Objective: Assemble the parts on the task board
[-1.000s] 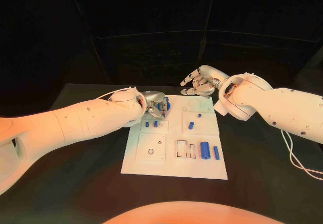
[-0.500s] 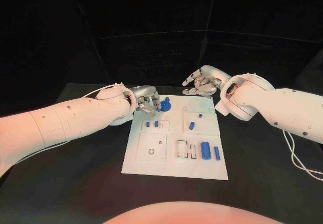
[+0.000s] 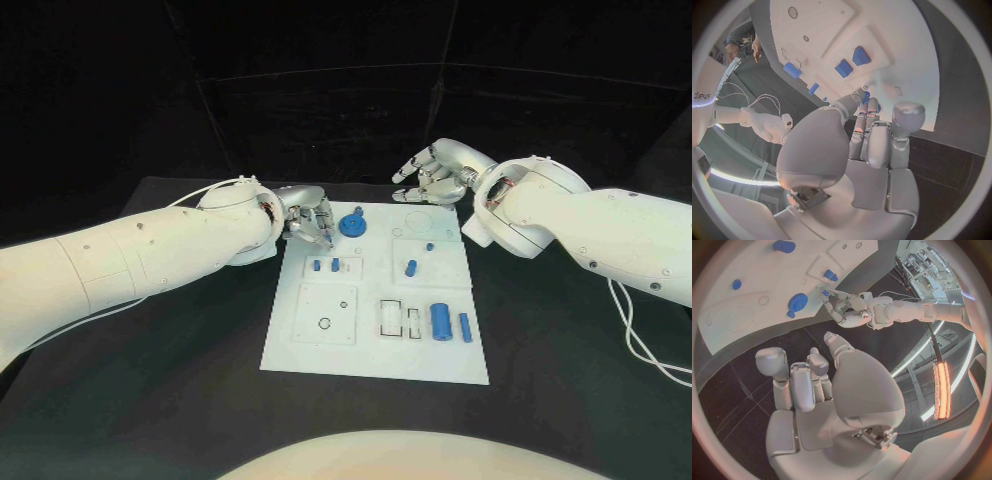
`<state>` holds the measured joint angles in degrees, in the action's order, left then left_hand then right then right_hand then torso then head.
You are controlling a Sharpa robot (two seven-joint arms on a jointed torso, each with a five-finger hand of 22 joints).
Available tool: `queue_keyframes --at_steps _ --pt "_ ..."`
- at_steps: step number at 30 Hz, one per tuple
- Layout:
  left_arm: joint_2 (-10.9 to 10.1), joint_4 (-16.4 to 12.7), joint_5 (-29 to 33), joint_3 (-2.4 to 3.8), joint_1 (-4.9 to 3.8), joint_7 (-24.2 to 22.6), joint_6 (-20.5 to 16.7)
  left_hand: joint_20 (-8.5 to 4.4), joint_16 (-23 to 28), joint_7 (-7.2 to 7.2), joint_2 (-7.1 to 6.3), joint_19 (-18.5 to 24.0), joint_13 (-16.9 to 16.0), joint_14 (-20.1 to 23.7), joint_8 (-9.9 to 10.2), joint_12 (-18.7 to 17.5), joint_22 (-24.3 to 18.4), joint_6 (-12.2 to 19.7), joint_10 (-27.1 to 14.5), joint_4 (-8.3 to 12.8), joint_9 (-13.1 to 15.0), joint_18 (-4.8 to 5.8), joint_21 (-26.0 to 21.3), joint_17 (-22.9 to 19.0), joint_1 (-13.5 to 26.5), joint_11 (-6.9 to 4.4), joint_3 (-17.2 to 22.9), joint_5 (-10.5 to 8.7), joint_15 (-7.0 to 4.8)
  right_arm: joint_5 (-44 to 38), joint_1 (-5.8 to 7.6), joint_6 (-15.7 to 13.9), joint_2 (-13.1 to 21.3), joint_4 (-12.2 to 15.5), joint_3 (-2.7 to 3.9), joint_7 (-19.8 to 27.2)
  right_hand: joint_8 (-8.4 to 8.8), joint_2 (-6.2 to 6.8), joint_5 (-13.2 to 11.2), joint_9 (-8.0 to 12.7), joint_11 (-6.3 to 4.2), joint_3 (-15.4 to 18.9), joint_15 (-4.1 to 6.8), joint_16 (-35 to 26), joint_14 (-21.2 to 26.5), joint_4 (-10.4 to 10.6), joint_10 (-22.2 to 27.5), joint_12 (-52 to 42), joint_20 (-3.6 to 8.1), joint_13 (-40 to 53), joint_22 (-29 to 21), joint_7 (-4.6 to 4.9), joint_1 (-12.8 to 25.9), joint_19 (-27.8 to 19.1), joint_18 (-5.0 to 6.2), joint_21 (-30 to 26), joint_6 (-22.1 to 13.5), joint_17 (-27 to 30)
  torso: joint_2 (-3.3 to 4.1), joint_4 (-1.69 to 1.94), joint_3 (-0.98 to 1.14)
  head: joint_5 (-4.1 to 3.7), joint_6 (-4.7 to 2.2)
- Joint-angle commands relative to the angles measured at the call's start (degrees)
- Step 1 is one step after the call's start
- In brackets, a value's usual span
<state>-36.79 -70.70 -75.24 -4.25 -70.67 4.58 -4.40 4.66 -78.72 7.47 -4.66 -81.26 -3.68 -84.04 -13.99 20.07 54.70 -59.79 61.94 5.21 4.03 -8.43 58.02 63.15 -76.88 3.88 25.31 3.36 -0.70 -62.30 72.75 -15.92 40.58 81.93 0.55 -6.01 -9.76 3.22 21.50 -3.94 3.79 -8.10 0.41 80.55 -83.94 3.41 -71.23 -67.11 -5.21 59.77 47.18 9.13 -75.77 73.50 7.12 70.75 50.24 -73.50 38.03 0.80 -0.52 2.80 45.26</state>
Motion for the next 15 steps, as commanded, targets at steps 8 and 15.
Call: queue_keyframes --at_steps 8,15 --pt "1.48 2.16 0.22 -0.03 0.01 0.36 2.27 -0.01 -0.17 0.10 -0.17 -0.24 -0.02 -1.18 0.30 -0.39 0.06 -0.35 0.32 -0.32 -0.03 1.15 0.14 -0.02 0.53 -0.01 0.11 0.05 -0.29 0.13 0.09 -0.20 -0.12 0.01 0.04 0.58 -0.28 0.12 0.25 0.08 -0.02 -0.35 0.39 -0.18 -2.59 0.03 0.32 0.14 -0.06 0.10 -0.06 -0.09 -0.27 -0.40 0.39 -0.39 -0.34 0.01 0.03 0.02 0.02 -0.02 0.07" --pt "2.30 2.94 0.16 -0.04 0.06 0.10 2.72 -0.01 -0.17 0.10 -0.17 -0.24 -0.02 -1.18 0.30 -0.39 0.06 -0.35 0.32 -0.32 -0.03 1.15 0.14 -0.02 0.53 -0.01 0.11 0.05 -0.29 0.13 0.09 -0.16 -0.18 0.02 0.04 0.60 -0.28 0.12 0.25 0.08 -0.02 -0.35 0.39 -0.18 -2.59 0.03 0.32 0.14 -0.06 0.10 -0.06 -0.09 -0.27 -0.40 0.39 -0.39 -0.34 0.01 0.02 -0.01 0.05 0.10 0.17"
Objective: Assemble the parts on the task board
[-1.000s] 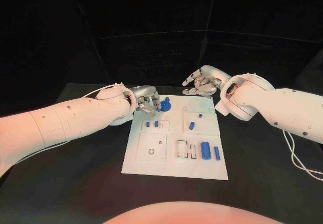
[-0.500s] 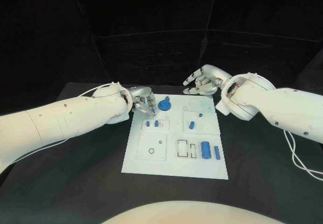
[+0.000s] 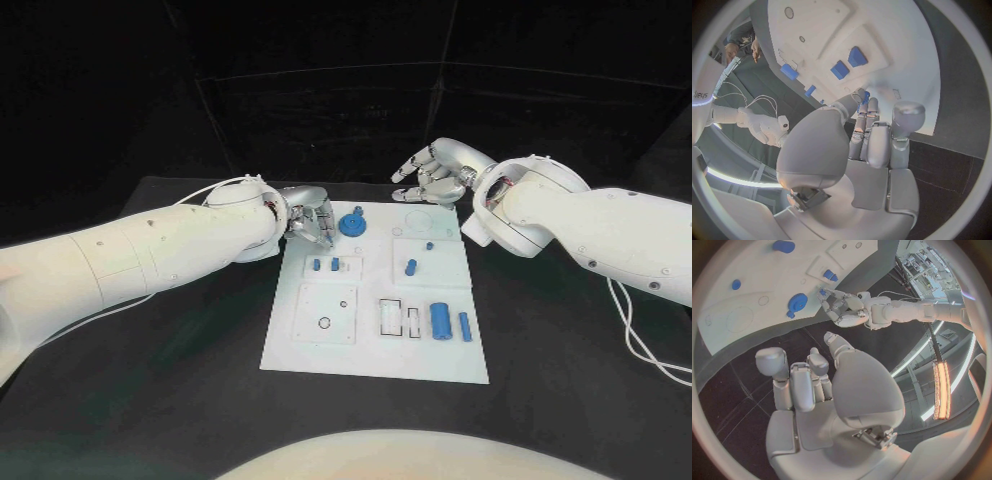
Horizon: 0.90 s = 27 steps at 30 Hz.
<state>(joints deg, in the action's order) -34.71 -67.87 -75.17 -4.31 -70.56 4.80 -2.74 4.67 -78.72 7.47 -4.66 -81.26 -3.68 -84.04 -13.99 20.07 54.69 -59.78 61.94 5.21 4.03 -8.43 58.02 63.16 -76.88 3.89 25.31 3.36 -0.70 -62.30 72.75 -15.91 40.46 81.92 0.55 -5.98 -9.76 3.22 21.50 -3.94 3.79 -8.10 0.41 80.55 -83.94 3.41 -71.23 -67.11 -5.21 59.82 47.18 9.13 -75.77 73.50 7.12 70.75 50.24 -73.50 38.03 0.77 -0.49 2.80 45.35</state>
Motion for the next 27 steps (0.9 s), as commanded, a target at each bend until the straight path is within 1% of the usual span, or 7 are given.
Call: queue_keyframes --at_steps 1,13,17,24,27 --pt "0.30 0.13 0.10 0.02 -0.05 -0.16 1.14 -0.01 -0.15 0.09 -0.19 -0.21 -0.01 -1.17 0.35 -0.46 0.00 -0.34 0.34 -0.29 -0.03 1.13 0.07 -0.09 0.51 -0.02 0.14 0.05 -0.30 0.13 0.10 -0.17 -0.06 0.03 0.04 0.57 -0.28 0.12 0.25 0.08 -0.02 -0.35 0.39 -0.18 -2.59 0.03 0.32 0.14 -0.06 0.05 -0.06 -0.09 -0.27 -0.40 0.39 -0.39 -0.34 0.01 0.02 0.01 0.01 0.04 0.11" --pt "0.77 0.27 0.08 -0.04 -0.04 -0.08 2.75 -0.01 -0.10 0.09 -0.21 -0.16 -0.01 -1.14 0.47 -0.61 -0.11 -0.28 0.32 -0.23 -0.05 1.11 -0.06 -0.20 0.46 -0.02 0.22 0.05 -0.30 0.13 0.10 -0.09 -0.09 0.00 0.04 0.55 -0.28 0.12 0.25 0.08 -0.02 -0.35 0.39 -0.18 -2.59 0.03 0.32 0.14 -0.06 0.05 -0.06 -0.09 -0.27 -0.40 0.39 -0.39 -0.34 0.01 0.00 0.06 -0.01 0.03 0.25" --pt "0.77 0.01 0.08 -0.08 -0.04 -0.04 3.01 -0.01 -0.06 0.09 -0.23 -0.14 -0.01 -1.12 0.50 -0.65 -0.12 -0.28 0.32 -0.22 -0.06 1.11 -0.08 -0.32 0.47 -0.01 0.22 0.03 -0.29 0.13 0.10 -0.07 -0.09 0.00 0.04 0.54 -0.28 0.12 0.25 0.08 -0.02 -0.35 0.39 -0.18 -2.59 0.03 0.32 0.14 -0.06 0.05 -0.06 -0.09 -0.27 -0.40 0.39 -0.39 -0.34 0.01 -0.01 0.08 -0.03 0.04 0.28" --pt "0.84 -0.15 0.08 -0.14 -0.04 -0.02 3.05 0.00 -0.04 0.08 -0.26 -0.13 -0.01 -1.10 0.54 -0.72 -0.07 -0.30 0.35 -0.18 -0.05 1.12 -0.05 -0.36 0.46 -0.02 0.24 -0.01 -0.29 0.13 0.10 -0.05 -0.11 -0.02 0.04 0.55 -0.28 0.12 0.25 0.08 -0.02 -0.35 0.39 -0.18 -2.59 0.03 0.32 0.14 -0.06 0.05 -0.06 -0.09 -0.27 -0.40 0.39 -0.39 -0.34 0.01 -0.01 0.04 0.00 0.05 0.35" --pt "0.90 -0.15 0.08 -0.15 -0.04 -0.09 2.90 0.02 -0.03 0.19 -0.37 -0.11 0.01 -1.07 0.89 -1.06 0.09 -0.01 0.25 -0.06 -0.12 1.15 0.05 -0.39 0.43 0.07 0.34 -0.04 -0.25 0.13 0.10 -0.05 -0.12 -0.03 0.04 0.56 -0.28 0.12 0.25 0.08 -0.02 -0.35 0.39 -0.18 -2.59 0.03 0.32 0.14 -0.06 0.05 -0.06 -0.09 -0.27 -0.40 0.39 -0.39 -0.34 0.01 -0.03 0.03 0.00 0.02 0.39"
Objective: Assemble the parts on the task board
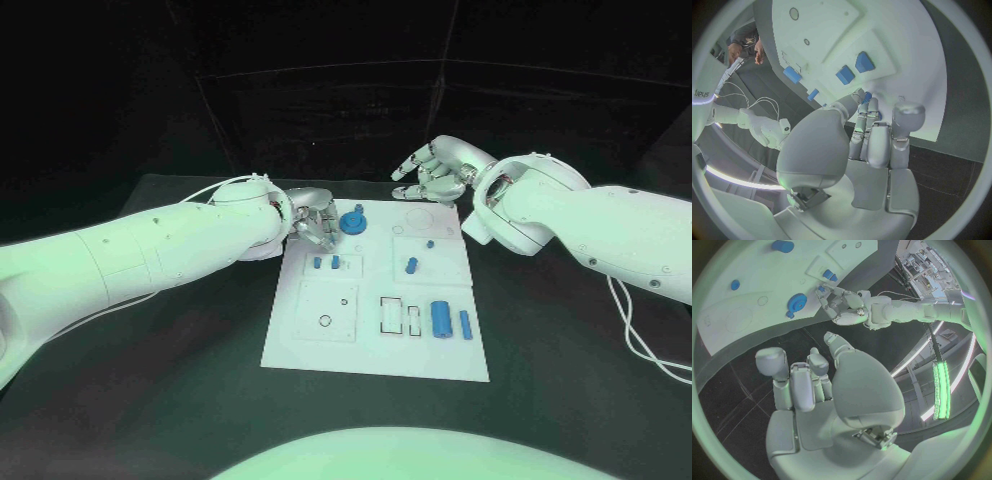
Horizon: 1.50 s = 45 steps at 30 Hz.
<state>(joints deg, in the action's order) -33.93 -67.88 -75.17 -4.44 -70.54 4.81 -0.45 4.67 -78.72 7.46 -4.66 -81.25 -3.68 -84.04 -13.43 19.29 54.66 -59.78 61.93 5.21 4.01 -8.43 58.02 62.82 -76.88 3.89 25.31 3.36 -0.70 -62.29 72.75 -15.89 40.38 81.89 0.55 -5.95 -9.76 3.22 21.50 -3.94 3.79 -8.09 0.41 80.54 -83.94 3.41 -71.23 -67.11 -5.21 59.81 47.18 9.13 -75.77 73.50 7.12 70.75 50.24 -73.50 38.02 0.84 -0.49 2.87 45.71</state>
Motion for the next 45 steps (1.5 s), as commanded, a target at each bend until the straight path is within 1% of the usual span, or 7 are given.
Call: queue_keyframes --at_steps 1,15,25,32,37,41,45 --pt "0.13 -0.12 0.08 -0.03 -0.06 -0.10 0.57 0.02 -0.04 0.24 -0.41 -0.11 0.01 -1.07 0.47 -0.42 0.14 0.10 0.22 -0.03 -0.13 1.16 0.04 -0.06 0.45 0.10 0.38 -0.05 -0.22 0.12 0.10 -0.07 -0.05 0.00 0.04 0.53 -0.28 0.12 0.25 0.08 -0.02 -0.35 0.39 -0.18 -2.59 0.03 0.32 0.14 -0.06 0.06 -0.07 -0.09 -0.27 -0.40 0.39 -0.39 -0.34 0.02 -0.01 -0.04 0.00 -0.05 0.03" --pt "0.22 0.22 0.08 -0.09 -0.06 0.09 0.21 0.77 0.31 1.16 -1.73 0.54 0.15 -0.70 4.58 -4.57 -0.74 3.82 -3.28 0.11 -0.35 1.01 -1.22 -1.24 1.52 1.39 0.86 -0.10 0.78 0.12 0.10 -0.13 0.01 -0.02 0.04 0.48 -0.28 0.12 0.25 0.08 -0.02 -0.35 0.39 -0.18 -2.59 0.03 0.32 0.14 -0.06 0.06 -0.07 -0.09 -0.27 -0.40 0.39 -0.39 -0.34 0.02 -0.01 -0.05 0.00 -0.24 0.02" --pt "-0.49 -0.77 0.10 -0.10 -0.03 -0.60 -1.02 1.17 0.44 1.23 -2.79 1.18 0.08 -0.58 5.96 -6.14 -2.56 4.73 -5.41 0.34 -0.33 0.58 -3.17 -1.77 1.86 1.86 -0.01 -0.13 1.14 0.15 0.10 -0.10 0.13 -0.12 0.04 0.45 -0.28 0.12 0.25 0.08 -0.02 -0.35 0.39 -0.18 -2.59 0.03 0.32 0.14 -0.06 0.06 -0.07 -0.09 -0.27 -0.40 0.39 -0.39 -0.34 0.02 -0.02 -0.05 0.02 -0.24 -0.07" --pt "-2.37 -3.09 1.70 -0.10 0.03 -2.44 -3.36 1.22 0.59 1.31 -2.99 1.23 0.06 -0.51 6.20 -6.46 -2.82 4.69 -6.06 0.40 -0.28 0.49 -3.49 -2.19 1.89 1.93 -0.54 -0.12 1.18 0.35 0.10 0.00 0.27 -0.67 0.03 0.53 -0.32 0.20 0.26 0.08 -0.02 -0.48 0.39 -0.32 -2.54 0.07 0.69 0.61 -0.06 -0.58 -0.53 -0.09 -0.29 -0.57 0.47 -0.64 -0.34 0.21 -0.05 0.03 -0.01 -0.30 -0.22" --pt "-4.52 -5.55 7.44 -0.09 0.06 -4.86 -7.00 1.29 0.60 1.74 -3.05 1.25 0.01 -0.51 6.28 -6.58 -3.09 4.41 -6.42 0.33 -0.22 0.45 -3.79 -2.28 2.01 2.08 -1.05 -0.12 1.26 0.75 0.10 0.40 0.80 -2.24 0.03 0.69 -0.85 0.65 0.33 -0.01 -0.16 -2.31 0.47 -2.22 -1.63 0.27 12.25 16.08 0.10 -17.83 -6.87 -0.15 -0.94 -3.44 1.50 -4.25 0.28 2.78 -0.13 0.11 -0.08 -0.30 -0.34" --pt "-6.66 -7.39 15.04 -0.05 0.06 -7.76 -11.41 1.42 0.67 2.04 -2.91 1.47 0.03 -0.47 6.38 -6.85 -4.03 4.08 -7.17 0.23 -0.19 0.28 -4.76 -2.52 2.01 2.33 -1.60 -0.10 1.45 0.50 0.10 1.39 1.36 -3.32 0.02 0.91 -1.68 1.53 -0.57 -0.07 -0.21 -6.07 0.69 -5.08 -0.54 -0.01 14.56 26.57 0.40 -26.29 -10.53 -0.43 -2.38 -4.72 2.05 -6.78 3.09 6.45 -0.22 0.13 -0.11 -0.37 -0.42" --pt "-9.07 -8.85 25.86 0.02 -0.02 -12.37 -16.23 1.60 0.65 2.45 -1.95 1.86 -0.02 -0.45 6.33 -6.78 -5.34 3.43 -7.34 0.08 -0.14 0.05 -6.12 -2.52 1.69 2.61 -1.50 -0.07 1.67 -1.89 0.09 2.80 2.21 -3.88 -0.04 1.28 -2.00 2.94 -3.46 0.00 -0.12 -9.92 0.70 -6.52 -0.79 -0.87 12.57 37.49 0.34 -35.91 -10.84 -0.63 -3.44 -3.83 1.98 -7.32 6.14 8.11 -0.07 0.03 0.05 -0.33 -0.73"
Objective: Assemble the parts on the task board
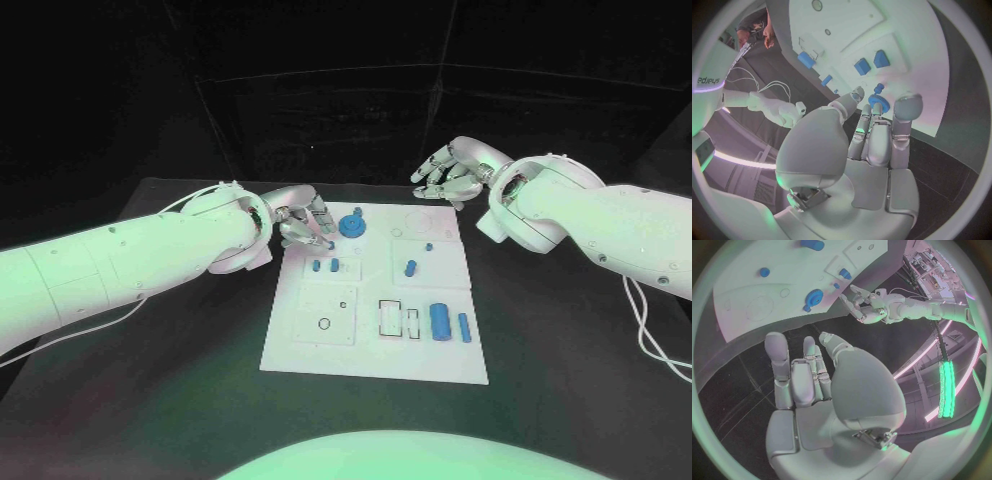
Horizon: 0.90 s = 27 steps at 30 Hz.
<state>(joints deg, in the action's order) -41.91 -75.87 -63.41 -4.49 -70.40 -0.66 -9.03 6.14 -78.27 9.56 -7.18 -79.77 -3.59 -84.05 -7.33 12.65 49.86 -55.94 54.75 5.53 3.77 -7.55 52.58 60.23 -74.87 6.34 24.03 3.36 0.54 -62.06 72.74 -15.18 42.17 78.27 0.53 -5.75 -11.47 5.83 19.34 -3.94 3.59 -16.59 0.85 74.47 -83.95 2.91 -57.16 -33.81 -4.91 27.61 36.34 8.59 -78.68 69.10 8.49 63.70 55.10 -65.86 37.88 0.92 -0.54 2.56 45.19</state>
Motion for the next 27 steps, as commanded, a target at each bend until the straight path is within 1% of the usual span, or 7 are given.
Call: queue_keyframes --at_steps 1,4,9,13,17,19,27 --pt "-1.65 -1.20 17.01 0.09 -0.19 -8.06 -8.29 0.17 0.21 0.41 0.81 0.58 -0.14 -0.43 0.19 -0.01 -1.18 -0.62 0.01 -0.30 0.13 -0.96 -1.31 0.02 -0.37 0.18 -0.15 -0.06 0.47 -3.29 0.08 2.42 0.66 -0.31 -0.05 1.13 -0.32 0.49 -2.02 0.01 0.09 -2.11 0.25 -0.50 -0.96 -0.62 -2.21 6.18 0.00 -5.47 0.22 -0.15 -0.69 0.92 0.55 -0.20 1.93 0.50 0.07 -0.05 0.11 -0.02 -0.20" --pt "-3.51 -2.72 25.19 0.10 -0.32 -11.13 -8.67 0.25 0.21 0.47 1.56 0.87 -0.31 -0.35 0.16 0.76 -1.71 -1.12 1.35 -0.40 0.13 -1.08 -1.96 -0.03 -0.57 0.13 0.27 -0.06 0.47 -8.82 -0.17 3.60 1.63 -0.11 -0.26 1.05 -0.11 1.06 -3.25 0.10 0.14 -3.31 0.10 -0.99 -1.13 -1.18 -4.29 10.52 -0.05 -9.31 0.14 -0.22 -0.68 1.33 0.60 -0.39 3.10 0.96 0.10 -0.11 0.04 -0.42 -0.49" --pt "-6.10 -5.46 33.44 0.05 -0.41 -14.18 -8.51 0.25 0.37 0.36 1.71 1.39 -0.30 -0.14 -0.05 1.33 -2.66 -1.93 2.48 -0.51 0.19 -1.30 -3.06 -0.51 -0.39 -0.04 0.47 -0.06 0.41 -16.20 -0.64 3.78 3.44 0.74 -1.59 0.41 -0.21 1.73 -4.70 0.02 -0.13 -3.71 0.19 -1.80 -1.06 -1.77 -5.60 13.73 -0.11 -12.29 -1.00 -1.00 -0.64 0.98 0.64 -1.30 5.07 1.84 0.15 -0.02 -0.01 -1.26 -0.67" --pt "-7.29 -7.13 42.18 -0.08 -0.39 -16.24 -7.02 0.15 5.02 0.02 1.91 5.30 -0.20 3.25 -0.28 2.00 -10.77 -2.79 3.89 -0.82 0.17 -2.85 -11.72 -9.73 -0.02 -0.41 0.63 0.00 0.16 -18.70 -1.71 2.16 4.24 1.44 -1.99 -0.20 0.25 1.93 -4.81 0.14 -0.02 -3.68 0.20 -2.70 -0.58 -1.64 -5.52 14.67 -0.08 -13.28 -2.04 -0.93 -0.30 0.45 0.79 -2.00 4.93 2.93 0.17 -0.18 0.06 -2.35 -1.08" --pt "-8.22 -9.27 53.15 -0.68 -0.24 -19.33 -4.60 0.26 11.28 0.04 2.31 8.13 -0.14 8.38 -0.34 2.22 -12.64 -3.10 4.31 -1.22 0.11 -2.93 -14.85 -20.68 0.28 -0.39 0.56 -0.06 0.27 -21.04 -3.17 1.18 4.47 2.21 -2.18 -1.07 1.15 2.23 -4.94 0.26 0.37 -3.69 -0.02 -2.72 -0.53 -1.50 -4.99 15.87 -0.18 -14.47 -2.08 -0.53 -0.01 0.46 0.74 -2.12 4.14 2.85 0.25 -0.24 -0.06 -3.18 -1.27" --pt "-8.38 -9.94 56.69 -0.85 -0.19 -20.61 -3.81 0.34 13.47 0.07 2.44 9.00 -0.14 10.31 -0.30 2.30 -13.19 -3.04 4.42 -1.41 0.09 -2.93 -15.83 -24.33 0.45 -0.36 0.38 -0.09 0.36 -21.70 -3.74 1.66 4.33 2.34 -2.23 -1.71 1.58 2.38 -5.11 0.28 0.60 -3.69 -0.20 -2.64 -0.59 -1.41 -4.79 16.43 -0.31 -15.08 -2.05 -0.27 0.14 0.53 0.71 -2.13 3.80 2.73 0.18 0.02 -0.11 -3.70 -1.30" --pt "-8.70 -10.69 63.10 -1.11 -0.11 -23.64 -3.07 0.42 15.92 0.04 2.73 10.00 -0.29 12.62 -0.18 3.06 -14.14 -2.78 5.40 -1.79 0.06 -2.96 -17.37 -28.38 0.73 -0.50 -0.13 -0.08 0.36 -22.75 -4.97 3.81 3.12 1.83 -2.28 -3.69 3.57 3.06 -5.44 0.30 1.68 -3.78 -0.97 -2.63 -0.65 -1.33 -3.62 18.63 -0.97 -17.62 -2.29 0.89 0.34 0.68 0.71 -2.31 2.28 2.74 0.19 -0.07 -0.02 -4.17 -1.54"
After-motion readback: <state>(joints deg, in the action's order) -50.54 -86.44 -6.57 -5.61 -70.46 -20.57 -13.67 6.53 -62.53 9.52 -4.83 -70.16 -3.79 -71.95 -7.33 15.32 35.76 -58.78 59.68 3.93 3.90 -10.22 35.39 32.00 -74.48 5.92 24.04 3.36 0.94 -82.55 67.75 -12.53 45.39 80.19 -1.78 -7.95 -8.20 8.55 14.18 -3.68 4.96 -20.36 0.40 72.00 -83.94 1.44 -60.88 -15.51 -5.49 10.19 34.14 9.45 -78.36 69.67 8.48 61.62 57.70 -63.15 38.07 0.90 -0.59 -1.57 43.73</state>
